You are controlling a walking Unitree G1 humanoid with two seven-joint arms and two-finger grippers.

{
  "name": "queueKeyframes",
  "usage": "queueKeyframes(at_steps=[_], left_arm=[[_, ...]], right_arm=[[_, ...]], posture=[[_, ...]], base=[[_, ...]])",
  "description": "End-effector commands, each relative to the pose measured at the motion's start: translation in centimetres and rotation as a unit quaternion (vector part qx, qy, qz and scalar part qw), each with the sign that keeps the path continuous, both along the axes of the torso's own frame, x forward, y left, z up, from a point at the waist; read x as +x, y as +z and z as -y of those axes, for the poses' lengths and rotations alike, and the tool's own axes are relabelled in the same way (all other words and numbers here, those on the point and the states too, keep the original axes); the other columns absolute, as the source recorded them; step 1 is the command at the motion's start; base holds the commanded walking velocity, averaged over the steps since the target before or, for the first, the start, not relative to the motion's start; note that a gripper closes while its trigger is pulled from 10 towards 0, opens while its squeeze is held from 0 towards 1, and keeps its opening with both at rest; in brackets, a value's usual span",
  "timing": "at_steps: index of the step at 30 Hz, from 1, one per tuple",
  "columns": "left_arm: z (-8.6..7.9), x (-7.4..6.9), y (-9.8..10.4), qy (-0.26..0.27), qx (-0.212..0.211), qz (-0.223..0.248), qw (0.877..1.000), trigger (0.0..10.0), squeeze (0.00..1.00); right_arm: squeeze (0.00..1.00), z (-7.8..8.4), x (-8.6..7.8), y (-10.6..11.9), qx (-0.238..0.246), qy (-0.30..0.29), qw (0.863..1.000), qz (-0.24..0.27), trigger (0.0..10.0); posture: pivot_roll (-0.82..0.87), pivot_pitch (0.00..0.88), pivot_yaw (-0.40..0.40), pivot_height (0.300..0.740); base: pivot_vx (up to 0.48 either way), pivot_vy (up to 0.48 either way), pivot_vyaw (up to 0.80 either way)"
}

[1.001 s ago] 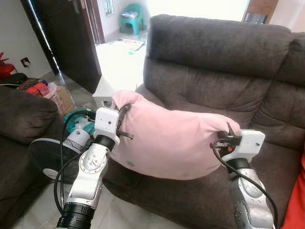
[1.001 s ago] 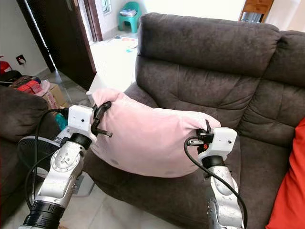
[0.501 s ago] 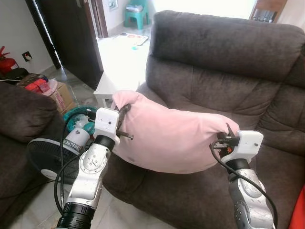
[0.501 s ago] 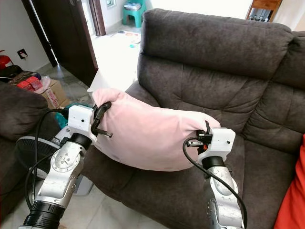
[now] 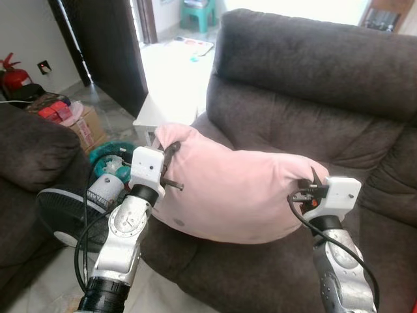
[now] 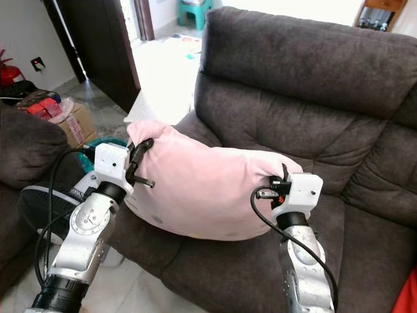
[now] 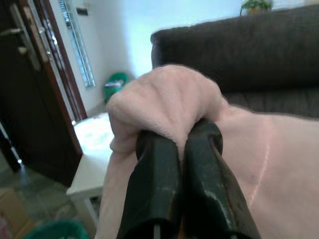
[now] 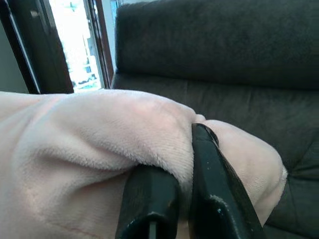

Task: Move the pillow to the sofa from floor

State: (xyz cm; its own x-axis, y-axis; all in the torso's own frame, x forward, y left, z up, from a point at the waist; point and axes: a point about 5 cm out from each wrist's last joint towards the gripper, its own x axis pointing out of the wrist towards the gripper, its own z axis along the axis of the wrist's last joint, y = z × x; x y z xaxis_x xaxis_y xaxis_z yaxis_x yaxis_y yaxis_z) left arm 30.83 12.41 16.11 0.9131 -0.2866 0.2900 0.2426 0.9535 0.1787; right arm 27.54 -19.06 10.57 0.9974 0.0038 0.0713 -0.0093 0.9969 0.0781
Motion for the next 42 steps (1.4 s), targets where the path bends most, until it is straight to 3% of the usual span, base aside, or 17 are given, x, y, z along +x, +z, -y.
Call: queueKeyframes(at_steps=[1,14,21,24,28,29,32,42], left_arm=[[-0.3,0.0,1.0,0.000,0.006,0.023,1.000,10.0,0.00],[-0.1,-0.1,0.9,-0.011,0.008,0.021,1.000,10.0,0.00],[1.0,-0.2,0.1,-0.071,-0.026,-0.042,0.996,10.0,0.00],[1.5,-0.4,-0.3,-0.112,-0.050,-0.080,0.989,10.0,0.00],[2.5,-0.9,-0.6,-0.184,-0.031,-0.115,0.976,10.0,0.00],[3.2,-1.5,-0.8,-0.226,-0.015,-0.134,0.965,10.0,0.00],[3.7,-2.1,-0.7,-0.262,-0.011,-0.151,0.953,10.0,0.00],[3.9,-2.9,-0.7,-0.311,-0.009,-0.187,0.932,10.0,0.00]], right_arm=[[0.00,-0.8,0.5,0.9,0.002,0.014,1.000,0.020,10.0],[0.00,-0.8,0.5,0.8,0.003,0.010,1.000,0.016,10.0],[0.00,-0.8,0.7,1.0,-0.018,0.020,1.000,0.011,10.0],[0.00,-0.4,1.2,1.4,-0.037,0.018,0.999,0.012,10.0],[0.00,0.1,1.8,1.8,-0.049,0.010,0.999,0.007,10.0],[0.00,0.3,2.0,1.8,-0.060,0.010,0.998,0.003,10.0],[0.00,0.4,2.0,1.9,-0.062,0.012,0.998,0.003,10.0],[0.00,0.5,2.1,1.7,-0.072,0.025,0.997,-0.008,10.0]], posture=[[0.05,0.029,-0.017,0.740],[0.05,0.031,-0.017,0.740],[0.05,0.025,-0.017,0.740],[0.05,0.023,-0.020,0.740],[0.06,0.020,-0.025,0.740],[0.06,0.019,-0.027,0.740],[0.06,0.017,-0.029,0.740],[0.06,0.016,-0.031,0.740]], base=[[0.292,0.000,0.00],[0.295,0.000,0.00],[0.000,0.000,0.00],[0.000,0.000,0.00],[0.000,0.000,0.00],[0.000,0.000,0.00],[0.000,0.000,0.00],[0.000,0.000,0.00]])
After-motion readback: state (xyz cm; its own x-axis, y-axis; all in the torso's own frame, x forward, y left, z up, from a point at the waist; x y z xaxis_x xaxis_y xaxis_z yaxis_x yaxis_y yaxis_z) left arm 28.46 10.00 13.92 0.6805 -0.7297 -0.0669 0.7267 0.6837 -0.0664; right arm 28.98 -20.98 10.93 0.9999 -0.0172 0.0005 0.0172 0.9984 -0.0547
